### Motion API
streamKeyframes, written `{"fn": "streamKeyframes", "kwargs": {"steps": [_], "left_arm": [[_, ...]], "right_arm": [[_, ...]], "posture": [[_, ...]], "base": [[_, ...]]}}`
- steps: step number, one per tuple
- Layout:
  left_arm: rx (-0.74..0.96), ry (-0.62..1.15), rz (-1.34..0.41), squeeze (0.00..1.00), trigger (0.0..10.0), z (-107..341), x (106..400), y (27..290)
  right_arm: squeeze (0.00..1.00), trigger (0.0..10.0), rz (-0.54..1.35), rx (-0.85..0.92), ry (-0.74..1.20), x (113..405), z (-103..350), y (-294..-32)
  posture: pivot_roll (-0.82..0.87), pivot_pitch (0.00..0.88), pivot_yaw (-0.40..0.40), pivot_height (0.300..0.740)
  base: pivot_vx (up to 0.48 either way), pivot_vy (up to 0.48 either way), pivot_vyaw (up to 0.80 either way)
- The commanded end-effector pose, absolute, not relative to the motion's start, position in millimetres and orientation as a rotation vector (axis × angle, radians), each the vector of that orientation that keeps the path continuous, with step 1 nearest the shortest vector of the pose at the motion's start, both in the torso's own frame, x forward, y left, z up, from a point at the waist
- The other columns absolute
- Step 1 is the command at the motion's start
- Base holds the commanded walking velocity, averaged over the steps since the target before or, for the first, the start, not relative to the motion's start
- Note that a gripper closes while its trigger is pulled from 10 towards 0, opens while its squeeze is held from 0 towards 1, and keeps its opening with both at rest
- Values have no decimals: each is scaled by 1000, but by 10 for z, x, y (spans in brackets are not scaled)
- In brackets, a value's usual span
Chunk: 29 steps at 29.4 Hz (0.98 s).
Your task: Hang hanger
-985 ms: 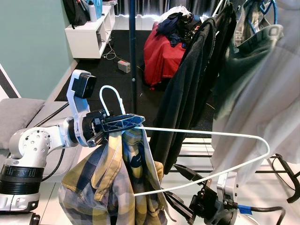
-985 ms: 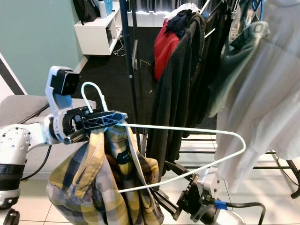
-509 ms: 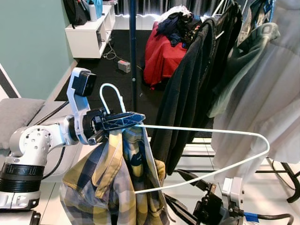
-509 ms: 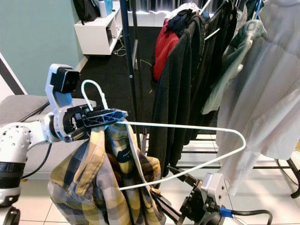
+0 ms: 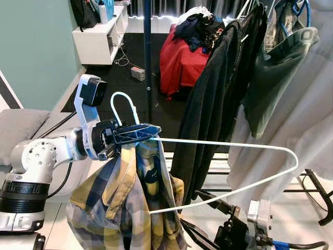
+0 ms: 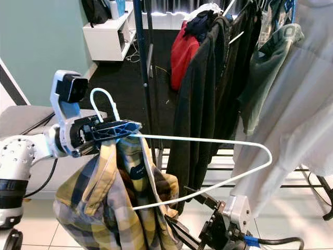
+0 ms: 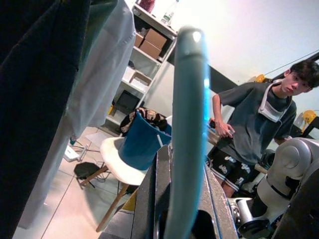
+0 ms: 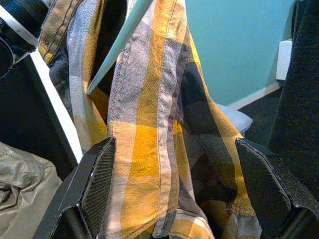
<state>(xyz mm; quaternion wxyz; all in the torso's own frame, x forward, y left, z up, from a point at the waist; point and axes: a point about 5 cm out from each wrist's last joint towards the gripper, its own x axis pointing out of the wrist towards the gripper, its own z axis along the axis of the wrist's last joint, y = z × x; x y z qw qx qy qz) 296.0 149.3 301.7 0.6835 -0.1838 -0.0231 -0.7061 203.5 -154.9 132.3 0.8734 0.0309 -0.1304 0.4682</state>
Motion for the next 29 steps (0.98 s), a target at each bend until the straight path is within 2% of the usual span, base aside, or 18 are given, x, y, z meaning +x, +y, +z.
{"fn": "streamKeyframes", "kwargs": {"steps": [1, 20, 21, 22, 27, 28, 29], "left_arm": [[-406, -97, -1611, 0, 10000, 3088, 2953, 1493], [-409, -104, -1611, 0, 10000, 3100, 2963, 1496], [-411, -106, -1618, 0, 10000, 3102, 2958, 1484], [-414, -105, -1633, 0, 10000, 3103, 2943, 1461], [-414, -104, -1641, 0, 10000, 3107, 2932, 1451], [-414, -104, -1642, 0, 10000, 3110, 2929, 1452], [-413, -104, -1642, 0, 10000, 3112, 2926, 1456]], "right_arm": [[0, 10000, 1002, 79, -262, 1970, 1315, -1516], [0, 10000, 987, 69, -234, 1948, 1278, -1557], [0, 10000, 979, 67, -228, 1974, 1261, -1568], [0, 10000, 958, 60, -214, 2119, 1220, -1581], [0, 10000, 944, 58, -208, 2245, 1212, -1584], [0, 7529, 941, 61, -208, 2276, 1216, -1584], [0, 824, 940, 64, -210, 2298, 1223, -1583]], "posture": [[62, 216, 23, 740], [60, 219, 24, 740], [60, 218, 24, 740], [63, 220, 22, 740], [66, 219, 19, 740], [68, 219, 19, 740], [68, 218, 19, 740]], "base": [[0, 0, 0], [0, 0, 0], [0, 0, 0], [0, 0, 0], [0, 0, 0], [0, 0, 0], [0, 0, 0]]}}
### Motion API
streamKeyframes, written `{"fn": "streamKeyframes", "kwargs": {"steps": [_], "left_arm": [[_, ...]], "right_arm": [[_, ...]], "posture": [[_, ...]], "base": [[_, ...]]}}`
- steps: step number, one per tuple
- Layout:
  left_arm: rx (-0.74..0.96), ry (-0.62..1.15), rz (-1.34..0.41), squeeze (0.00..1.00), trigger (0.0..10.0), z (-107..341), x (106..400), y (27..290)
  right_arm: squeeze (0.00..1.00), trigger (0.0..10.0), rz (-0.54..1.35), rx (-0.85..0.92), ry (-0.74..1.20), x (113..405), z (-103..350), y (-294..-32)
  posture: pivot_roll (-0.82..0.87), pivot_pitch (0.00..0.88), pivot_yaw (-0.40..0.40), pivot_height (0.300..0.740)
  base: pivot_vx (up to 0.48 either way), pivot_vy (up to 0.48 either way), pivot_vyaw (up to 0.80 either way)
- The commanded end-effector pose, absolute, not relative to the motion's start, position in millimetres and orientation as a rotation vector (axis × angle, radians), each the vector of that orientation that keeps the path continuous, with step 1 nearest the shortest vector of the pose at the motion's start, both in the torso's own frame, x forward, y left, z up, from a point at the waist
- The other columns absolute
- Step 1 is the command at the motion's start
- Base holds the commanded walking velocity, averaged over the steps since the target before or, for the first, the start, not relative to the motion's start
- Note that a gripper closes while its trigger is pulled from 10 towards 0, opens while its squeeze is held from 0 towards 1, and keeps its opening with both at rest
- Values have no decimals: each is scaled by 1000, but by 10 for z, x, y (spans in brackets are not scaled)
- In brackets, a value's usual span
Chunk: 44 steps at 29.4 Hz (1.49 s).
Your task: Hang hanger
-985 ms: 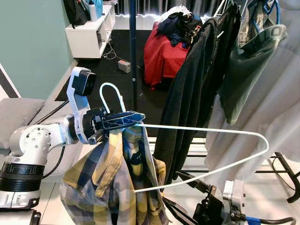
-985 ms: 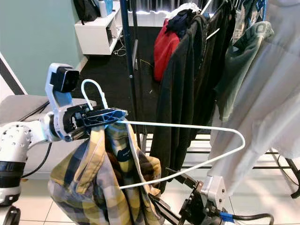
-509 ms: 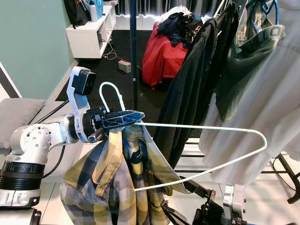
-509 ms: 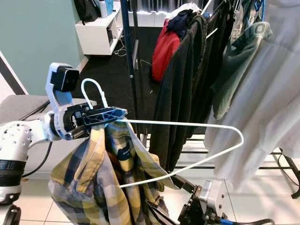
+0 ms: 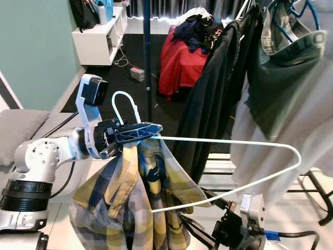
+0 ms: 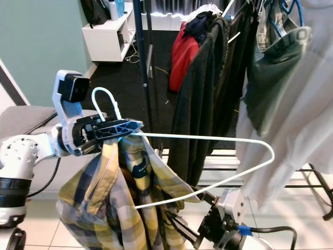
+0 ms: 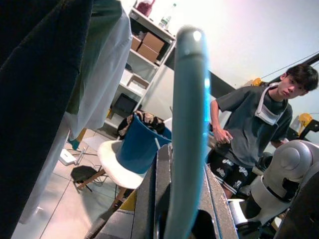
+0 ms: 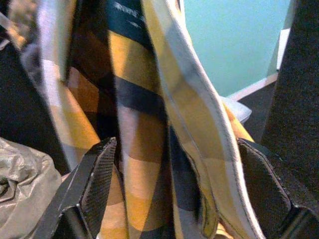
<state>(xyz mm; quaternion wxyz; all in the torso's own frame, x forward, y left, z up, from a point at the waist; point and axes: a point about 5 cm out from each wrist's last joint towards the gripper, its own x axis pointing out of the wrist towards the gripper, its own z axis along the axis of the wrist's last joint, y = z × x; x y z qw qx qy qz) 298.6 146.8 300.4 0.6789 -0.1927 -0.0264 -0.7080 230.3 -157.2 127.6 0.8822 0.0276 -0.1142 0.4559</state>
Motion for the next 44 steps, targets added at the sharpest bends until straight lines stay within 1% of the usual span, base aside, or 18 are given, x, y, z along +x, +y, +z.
{"fn": "streamKeyframes", "kwargs": {"steps": [1, 2, 11, 25, 26, 27, 29, 31, 32, 33, 36, 40, 42, 43, 44], "left_arm": [[-413, -104, -1642, 0, 10000, 3112, 2926, 1456], [-413, -104, -1642, 0, 10000, 3113, 2925, 1460], [-405, -98, -1640, 0, 10000, 3110, 2929, 1471], [-396, -88, -1634, 0, 10000, 3091, 2929, 1473], [-345, -53, -1623, 0, 10000, 3046, 2922, 1481], [-345, -53, -1623, 0, 10000, 3046, 2922, 1481], [-265, -2, -1602, 0, 10000, 2972, 2916, 1499], [-265, -2, -1602, 0, 10000, 2972, 2916, 1499], [-220, 27, -1586, 0, 10000, 2931, 2915, 1520], [-220, 27, -1586, 0, 10000, 2931, 2915, 1520], [-133, 85, -1525, 0, 10000, 2849, 2916, 1630], [-102, 104, -1493, 0, 10000, 2826, 2922, 1685], [-28, 146, -1425, 0, 10000, 2769, 2955, 1775], [-28, 146, -1425, 0, 10000, 2769, 2955, 1775], [31, 179, -1393, 0, 10000, 2721, 2967, 1813]], "right_arm": [[0, 824, 940, 64, -210, 2298, 1223, -1583], [0, 0, 941, 68, -211, 2309, 1229, -1582], [0, 0, 958, 79, -208, 2290, 1242, -1602], [0, 0, 961, 92, -203, 2340, 1263, -1684], [0, 0, 933, 106, -202, 2427, 1338, -1758], [0, 0, 933, 106, -202, 2427, 1338, -1758], [0, 0, 899, 116, -200, 2542, 1447, -1874], [0, 0, 899, 116, -200, 2542, 1447, -1874], [0, 0, 880, 119, -206, 2606, 1521, -1954], [0, 0, 880, 119, -206, 2606, 1521, -1954], [0, 0, 821, 116, -256, 2756, 1784, -2226], [0, 0, 820, 101, -265, 2779, 1857, -2300], [0, 0, 840, 78, -264, 2793, 1946, -2357], [0, 0, 840, 78, -264, 2793, 1946, -2357], [0, 0, 845, 69, -267, 2807, 1994, -2377]], "posture": [[68, 218, 19, 740], [68, 218, 19, 740], [65, 220, 21, 740], [63, 225, 18, 740], [61, 226, 18, 740], [61, 226, 18, 740], [60, 228, 18, 740], [60, 228, 18, 740], [60, 228, 16, 740], [60, 228, 16, 740], [58, 233, 11, 740], [57, 235, 8, 740], [56, 237, 7, 740], [56, 237, 7, 740], [55, 237, 6, 740]], "base": [[0, 0, 0], [0, 0, 0], [0, 0, 0], [0, 0, 0], [0, 0, 0], [0, 0, 0], [0, 0, 0], [0, 0, 0], [0, 0, 0], [0, 0, 0], [0, 0, 0], [0, 0, 0], [0, 0, 0], [0, 0, 0], [0, 0, 0]]}}
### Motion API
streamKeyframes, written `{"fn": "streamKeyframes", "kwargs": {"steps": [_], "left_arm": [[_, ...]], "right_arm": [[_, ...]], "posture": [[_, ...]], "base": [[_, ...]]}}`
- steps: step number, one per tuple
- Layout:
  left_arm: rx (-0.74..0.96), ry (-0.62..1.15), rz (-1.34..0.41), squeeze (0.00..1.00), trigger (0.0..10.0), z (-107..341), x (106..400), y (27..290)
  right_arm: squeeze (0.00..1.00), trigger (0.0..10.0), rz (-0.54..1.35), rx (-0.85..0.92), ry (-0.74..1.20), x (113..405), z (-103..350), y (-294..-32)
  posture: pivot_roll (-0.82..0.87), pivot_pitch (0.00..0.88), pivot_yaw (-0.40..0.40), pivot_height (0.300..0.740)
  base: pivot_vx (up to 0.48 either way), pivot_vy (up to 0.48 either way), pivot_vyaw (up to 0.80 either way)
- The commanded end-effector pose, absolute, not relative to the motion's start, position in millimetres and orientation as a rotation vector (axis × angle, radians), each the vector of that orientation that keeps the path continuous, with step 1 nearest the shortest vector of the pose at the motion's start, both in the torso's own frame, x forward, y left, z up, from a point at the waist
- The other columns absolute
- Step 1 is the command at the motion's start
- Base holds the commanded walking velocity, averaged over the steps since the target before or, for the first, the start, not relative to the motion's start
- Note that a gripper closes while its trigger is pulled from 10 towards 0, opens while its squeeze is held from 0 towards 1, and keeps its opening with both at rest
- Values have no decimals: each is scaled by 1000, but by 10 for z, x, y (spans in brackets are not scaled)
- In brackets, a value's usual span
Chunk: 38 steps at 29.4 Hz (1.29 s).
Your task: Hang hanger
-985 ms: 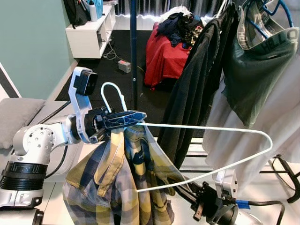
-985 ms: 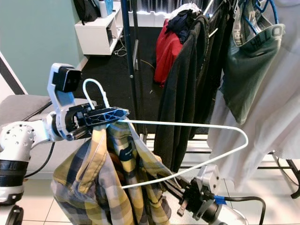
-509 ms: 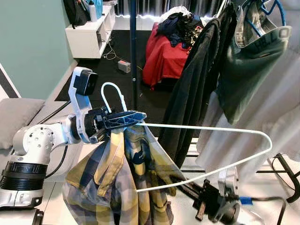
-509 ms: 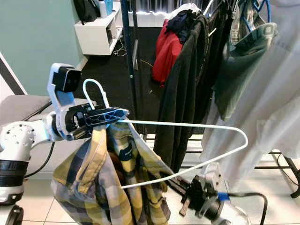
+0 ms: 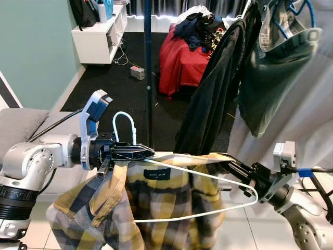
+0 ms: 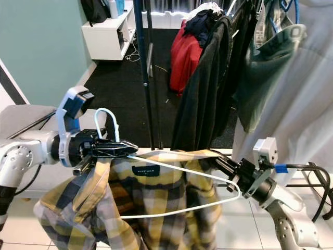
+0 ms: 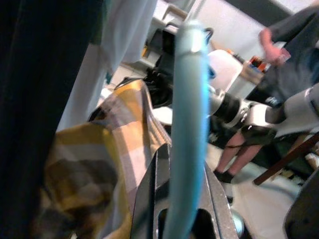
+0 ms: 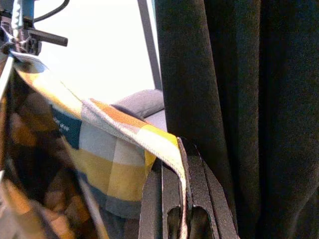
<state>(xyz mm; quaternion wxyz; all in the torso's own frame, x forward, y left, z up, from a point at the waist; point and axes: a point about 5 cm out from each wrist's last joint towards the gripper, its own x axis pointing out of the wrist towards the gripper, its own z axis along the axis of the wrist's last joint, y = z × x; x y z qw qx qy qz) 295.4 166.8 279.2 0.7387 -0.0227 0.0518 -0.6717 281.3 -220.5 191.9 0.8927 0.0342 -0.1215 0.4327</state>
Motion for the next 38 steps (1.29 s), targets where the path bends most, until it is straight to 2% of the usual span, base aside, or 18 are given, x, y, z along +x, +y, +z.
{"fn": "streamKeyframes", "kwargs": {"steps": [1, 5, 6, 7, 8, 10, 14, 19, 22, 23, 25, 28, 30, 34, 36, 38], "left_arm": [[31, 179, -1393, 0, 10000, 2721, 2967, 1813], [90, 210, -1366, 0, 10000, 2669, 2978, 1842], [167, 247, -1309, 0, 10000, 2590, 3015, 1852], [167, 247, -1309, 0, 10000, 2590, 3015, 1852], [263, 297, -1255, 0, 10000, 2489, 3044, 1855], [263, 297, -1255, 0, 10000, 2489, 3044, 1855], [396, 372, -1229, 0, 10000, 2316, 3009, 1839], [381, 356, -1237, 0, 10000, 2333, 2997, 1838], [126, 135, -1303, 0, 10000, 2691, 2974, 1884], [126, 135, -1303, 0, 10000, 2691, 2974, 1884], [-12, 1, -1319, 0, 10000, 2892, 2984, 1924], [-78, -59, -1323, 0, 10000, 2978, 2994, 1935], [-191, -148, -1384, 0, 10000, 3112, 2963, 1941], [-216, -153, -1467, 0, 10000, 3126, 2886, 1917], [-204, -112, -1562, 0, 10000, 3070, 2782, 1852], [-204, -112, -1562, 0, 10000, 3070, 2782, 1852]], "right_arm": [[0, 0, 845, 69, -267, 2807, 1994, -2377], [0, 0, 854, 65, -274, 2823, 2047, -2379], [0, 0, 882, 70, -285, 2838, 2120, -2335], [0, 0, 882, 70, -285, 2838, 2120, -2335], [0, 0, 906, 66, -294, 2852, 2178, -2272], [0, 0, 906, 66, -294, 2852, 2178, -2272], [0, 0, 908, 30, -290, 2928, 2256, -2207], [0, 0, 907, 12, -279, 2949, 2251, -2228], [0, 0, 879, -11, -187, 2995, 2077, -2336], [0, 0, 879, -11, -187, 2995, 2077, -2336], [0, 0, 872, -26, -142, 2993, 1976, -2351], [0, 0, 876, -37, -129, 2987, 1942, -2335], [0, 0, 877, -53, -109, 2979, 1887, -2274], [0, 0, 854, -67, -98, 2996, 1859, -2244], [0, 0, 800, -62, -98, 3043, 1848, -2254], [0, 0, 800, -62, -98, 3043, 1848, -2254]], "posture": [[55, 237, 6, 740], [54, 238, 6, 740], [52, 238, 3, 740], [52, 238, 3, 740], [49, 238, 3, 740], [49, 238, 3, 740], [42, 241, -3, 740], [41, 241, -7, 740], [41, 240, -12, 740], [41, 240, -12, 740], [42, 239, -13, 740], [42, 239, -13, 740], [39, 237, -12, 740], [39, 236, -12, 740], [40, 236, -13, 740], [40, 236, -13, 740]], "base": [[0, 0, 0], [0, 0, 0], [0, 0, 0], [0, 0, 0], [0, 0, 0], [0, 0, 0], [0, 0, 0], [0, 0, 0], [0, 0, 0], [0, 0, 0], [0, 0, 0], [0, 0, 0], [0, 0, 0], [0, 0, 0], [0, 0, 0], [0, 0, 0]]}}
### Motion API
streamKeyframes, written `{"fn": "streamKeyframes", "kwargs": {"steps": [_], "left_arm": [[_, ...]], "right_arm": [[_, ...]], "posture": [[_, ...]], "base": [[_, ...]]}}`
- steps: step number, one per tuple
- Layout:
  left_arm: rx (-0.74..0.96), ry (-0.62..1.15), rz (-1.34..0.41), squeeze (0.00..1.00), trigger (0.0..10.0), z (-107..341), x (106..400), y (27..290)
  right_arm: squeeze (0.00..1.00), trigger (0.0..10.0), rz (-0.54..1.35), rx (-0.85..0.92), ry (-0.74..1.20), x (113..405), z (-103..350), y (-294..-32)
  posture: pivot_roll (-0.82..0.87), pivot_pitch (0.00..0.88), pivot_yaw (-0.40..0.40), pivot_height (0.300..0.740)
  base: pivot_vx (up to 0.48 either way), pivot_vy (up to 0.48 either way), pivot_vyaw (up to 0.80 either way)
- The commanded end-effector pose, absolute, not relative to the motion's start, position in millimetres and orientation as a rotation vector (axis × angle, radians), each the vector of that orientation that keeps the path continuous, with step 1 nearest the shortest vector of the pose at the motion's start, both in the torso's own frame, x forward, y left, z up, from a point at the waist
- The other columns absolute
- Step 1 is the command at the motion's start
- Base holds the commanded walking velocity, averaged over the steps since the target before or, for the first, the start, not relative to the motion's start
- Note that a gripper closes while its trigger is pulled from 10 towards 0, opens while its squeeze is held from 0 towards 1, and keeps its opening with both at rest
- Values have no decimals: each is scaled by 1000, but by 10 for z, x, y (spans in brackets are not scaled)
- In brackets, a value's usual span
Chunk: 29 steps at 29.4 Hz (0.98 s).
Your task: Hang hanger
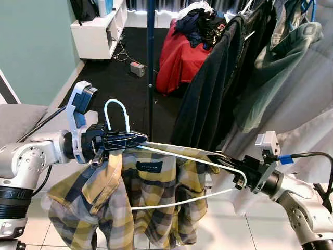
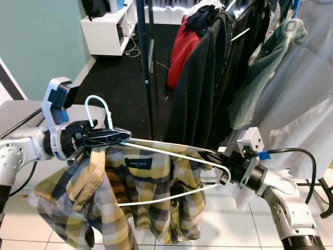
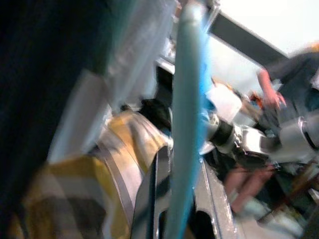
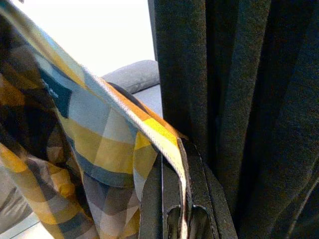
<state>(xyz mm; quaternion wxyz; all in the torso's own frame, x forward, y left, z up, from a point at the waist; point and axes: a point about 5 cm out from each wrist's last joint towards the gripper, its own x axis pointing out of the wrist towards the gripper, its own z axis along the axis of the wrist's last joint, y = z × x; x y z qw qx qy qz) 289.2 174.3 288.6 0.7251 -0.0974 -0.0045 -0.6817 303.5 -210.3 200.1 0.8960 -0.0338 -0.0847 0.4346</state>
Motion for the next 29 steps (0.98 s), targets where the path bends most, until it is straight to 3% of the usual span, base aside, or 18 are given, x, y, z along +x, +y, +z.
{"fn": "streamKeyframes", "kwargs": {"steps": [1, 6, 10, 15, 16, 17, 18, 20, 22, 24, 28, 29], "left_arm": [[-225, -109, -1605, 0, 10000, 3066, 2734, 1813], [-309, -143, -1684, 0, 10000, 3109, 2668, 1682], [-319, -139, -1687, 0, 10000, 3106, 2668, 1660], [-328, -111, -1709, 0, 10000, 3067, 2654, 1616], [-300, -68, -1724, 0, 10000, 3024, 2632, 1610], [-300, -68, -1724, 0, 10000, 3024, 2632, 1610], [-267, -28, -1734, 0, 10000, 2977, 2611, 1610], [-267, -28, -1734, 0, 10000, 2977, 2611, 1610], [-150, 93, -1733, 0, 10000, 2816, 2566, 1615], [-56, 172, -1713, 0, 10000, 2691, 2557, 1626], [66, 284, -1672, 0, 10000, 2512, 2549, 1654], [136, 309, -1595, 0, 10000, 2420, 2619, 1675]], "right_arm": [[0, 0, 772, -72, -90, 3076, 1831, -2272], [0, 0, 599, -156, -88, 3231, 1778, -2305], [0, 0, 570, -190, -96, 3249, 1776, -2290], [0, 0, 474, -119, -180, 3306, 1838, -2218], [0, 0, 461, 40, -269, 3319, 1952, -2190], [0, 0, 461, 40, -269, 3319, 1952, -2190], [0, 0, 461, 160, -340, 3319, 2045, -2182], [0, 0, 461, 160, -340, 3319, 2045, -2182], [0, 0, 568, 362, -419, 3273, 2203, -2197], [0, 0, 637, 421, -433, 3241, 2273, -2221], [0, 0, 732, 460, -450, 3193, 2388, -2242], [0, 0, 800, 423, -426, 3153, 2432, -2223]], "posture": [[38, 235, -14, 740], [38, 234, -16, 740], [38, 234, -16, 740], [40, 234, -13, 740], [46, 231, -14, 740], [46, 231, -14, 740], [48, 231, -15, 740], [48, 231, -15, 740], [42, 230, -14, 740], [42, 229, -14, 740], [41, 228, -14, 740], [38, 224, -12, 740]], "base": [[0, 0, 0], [0, 0, 0], [0, 0, 0], [0, 0, 0], [0, 0, 0], [0, 0, 0], [0, 0, 0], [0, 0, 0], [0, 0, 0], [0, 0, 0], [0, 0, 0], [0, 0, 0]]}}
